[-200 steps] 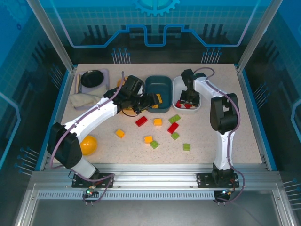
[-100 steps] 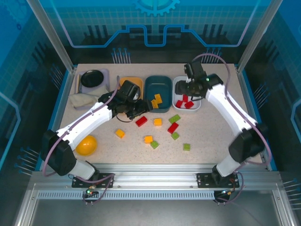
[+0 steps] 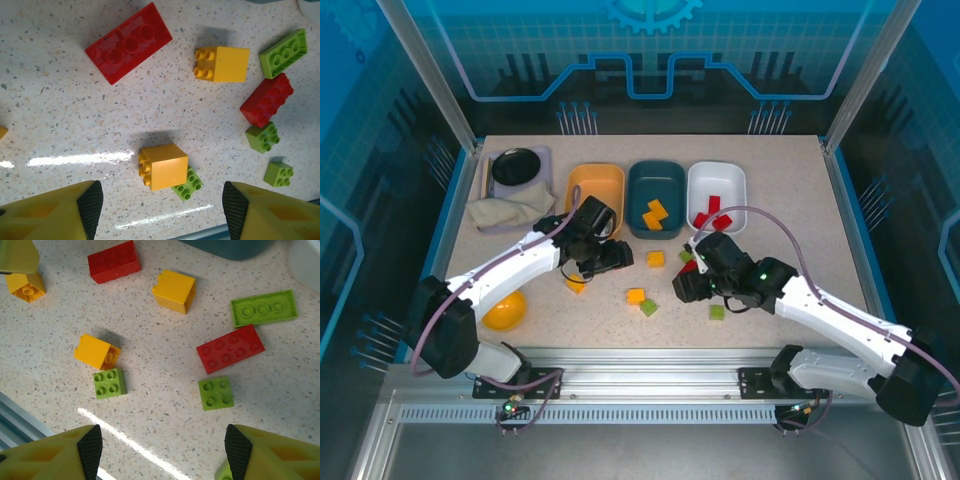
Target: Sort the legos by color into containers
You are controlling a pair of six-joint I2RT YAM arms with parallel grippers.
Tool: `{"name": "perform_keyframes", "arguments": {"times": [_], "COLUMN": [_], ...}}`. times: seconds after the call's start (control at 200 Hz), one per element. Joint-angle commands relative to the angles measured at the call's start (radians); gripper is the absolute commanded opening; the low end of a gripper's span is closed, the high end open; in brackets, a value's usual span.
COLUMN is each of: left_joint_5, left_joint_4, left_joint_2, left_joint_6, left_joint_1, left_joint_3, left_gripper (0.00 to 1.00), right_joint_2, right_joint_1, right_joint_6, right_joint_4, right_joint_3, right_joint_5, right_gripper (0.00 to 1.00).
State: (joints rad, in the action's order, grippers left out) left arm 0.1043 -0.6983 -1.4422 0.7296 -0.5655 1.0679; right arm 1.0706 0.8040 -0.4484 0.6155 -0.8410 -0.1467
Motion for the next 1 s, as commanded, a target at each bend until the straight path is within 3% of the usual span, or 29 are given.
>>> {"name": "perform_keyframes", "arguments": {"times": [0.0, 0.14, 0.32, 0.445, 0.525, 0.69, 0.845, 0.995], "left_joint_5": [-0.012, -0.042, -0.275, -0.219, -0.171, -0.11, -0.124, -0.117], "left_joint_4": [0.012, -0.026, -0.267, -0.266, -0.214, -0.06, -0.074, 0.013], "left_joint_2": [0.022, -0.009, 0.045, 0.115, 0.145, 0.144, 0.039, -0.032], "left_joint_6": [-0.012, 0.011, 0.185, 0.288, 0.353, 0.437, 0.439, 0.438], "left_joint_1": [-0.019, -0.034, -0.022, 0.051, 0.108, 0.191, 0.223, 0.236], "left_joint_3": [-0.016, 0.002, 0.002, -0.092, -0.153, -0.234, -0.205, -0.211], "left_gripper": [0.68, 0.67, 0.75, 0.78, 0.79, 0.8, 0.8, 0.78], "right_joint_2": [-0.034, -0.038, -0.003, 0.014, 0.034, 0.113, 0.163, 0.183], "right_joint_1": [-0.017, -0.049, -0.048, -0.049, -0.049, -0.047, -0.045, -0.047], "right_joint_6": [0.012, -0.022, -0.049, -0.031, -0.03, -0.038, -0.031, -0.027], "right_joint_4": [-0.011, -0.03, -0.067, -0.163, -0.233, -0.288, -0.292, -0.287], "right_joint_3": [-0.007, 0.005, 0.004, 0.02, 0.016, -0.031, -0.081, -0.097], "right_joint_5": [-0.033, -0.024, 0.029, 0.179, 0.271, 0.345, 0.35, 0.355], "right_gripper": [0.69, 0.69, 0.72, 0.84, 0.99, 1.0, 1.0, 1.0]}}
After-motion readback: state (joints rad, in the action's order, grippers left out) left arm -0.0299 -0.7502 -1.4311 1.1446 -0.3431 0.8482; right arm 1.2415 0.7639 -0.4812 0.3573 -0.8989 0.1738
